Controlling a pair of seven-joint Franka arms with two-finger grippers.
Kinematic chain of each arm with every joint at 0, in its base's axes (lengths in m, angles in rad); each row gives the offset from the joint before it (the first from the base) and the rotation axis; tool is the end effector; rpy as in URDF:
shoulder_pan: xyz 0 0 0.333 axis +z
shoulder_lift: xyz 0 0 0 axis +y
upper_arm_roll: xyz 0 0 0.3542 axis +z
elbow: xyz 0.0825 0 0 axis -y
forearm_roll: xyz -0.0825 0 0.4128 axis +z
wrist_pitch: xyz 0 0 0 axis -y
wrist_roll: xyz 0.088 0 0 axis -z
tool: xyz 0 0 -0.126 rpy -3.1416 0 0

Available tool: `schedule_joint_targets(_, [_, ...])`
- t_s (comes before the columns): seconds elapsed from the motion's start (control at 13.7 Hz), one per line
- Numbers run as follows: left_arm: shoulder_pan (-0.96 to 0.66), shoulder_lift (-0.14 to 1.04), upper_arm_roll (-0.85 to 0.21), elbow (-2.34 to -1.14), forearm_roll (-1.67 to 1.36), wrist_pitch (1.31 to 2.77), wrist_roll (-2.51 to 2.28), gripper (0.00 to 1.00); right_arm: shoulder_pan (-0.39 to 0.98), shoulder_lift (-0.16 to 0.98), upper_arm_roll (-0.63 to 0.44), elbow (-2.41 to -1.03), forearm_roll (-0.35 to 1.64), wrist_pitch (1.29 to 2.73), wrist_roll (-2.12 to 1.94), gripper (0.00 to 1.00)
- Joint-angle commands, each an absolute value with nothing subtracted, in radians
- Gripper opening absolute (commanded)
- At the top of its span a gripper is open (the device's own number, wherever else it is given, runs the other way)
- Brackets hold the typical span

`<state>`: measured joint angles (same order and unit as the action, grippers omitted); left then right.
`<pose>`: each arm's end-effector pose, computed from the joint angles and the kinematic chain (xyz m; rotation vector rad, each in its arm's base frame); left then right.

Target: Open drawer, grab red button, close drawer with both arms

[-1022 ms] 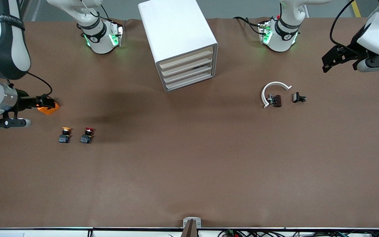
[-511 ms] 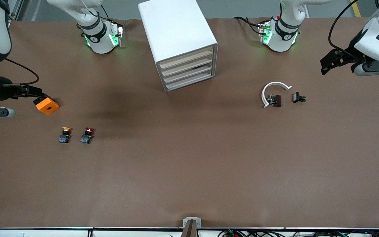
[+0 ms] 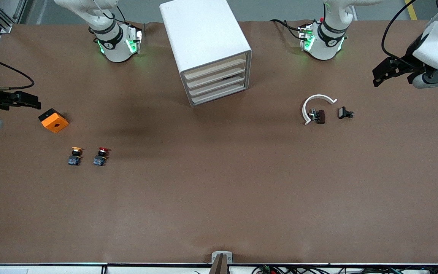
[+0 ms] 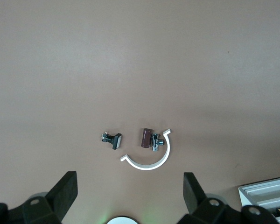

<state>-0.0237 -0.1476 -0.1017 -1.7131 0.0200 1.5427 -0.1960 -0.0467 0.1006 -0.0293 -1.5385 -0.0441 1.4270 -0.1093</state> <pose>0.5229 -0.0675 0.6518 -3.1012 -0.1120 0.0274 0.5925 -0.0503 0.5897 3.0959 0.0487 -0.3349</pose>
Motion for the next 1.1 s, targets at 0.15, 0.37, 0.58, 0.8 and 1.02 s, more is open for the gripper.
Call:
schedule_joint_targets(0.15, [-0.011, -0.141, -0.095, -1.720, 0.011, 1.610, -0.187, 1.00, -0.066, 0.114, -0.025, -1.405, -0.066, 1.316, -0.109, 1.00])
schedule_joint_targets(0.37, [-0.011, -0.138, -0.097, -1.720, 0.009, 1.618, -0.186, 1.00, -0.066, 0.114, -0.028, -1.384, -0.066, 1.315, -0.107, 1.00])
schedule_joint_targets(0.58, [-0.012, -0.126, -0.097, -1.723, 0.009, 1.640, -0.184, 1.00, -0.067, 0.112, -0.028, -1.353, -0.067, 1.280, -0.109, 1.00])
schedule_joint_targets(0.8, [-0.012, -0.126, -0.097, -1.721, 0.008, 1.643, -0.186, 1.00, -0.061, 0.109, -0.017, -1.325, -0.040, 1.197, -0.107, 1.00])
schedule_joint_targets(1.02, [-0.011, -0.130, -0.097, -1.723, 0.008, 1.641, -0.186, 1.00, -0.052, 0.100, -0.015, -1.328, -0.051, 1.184, -0.109, 1.00])
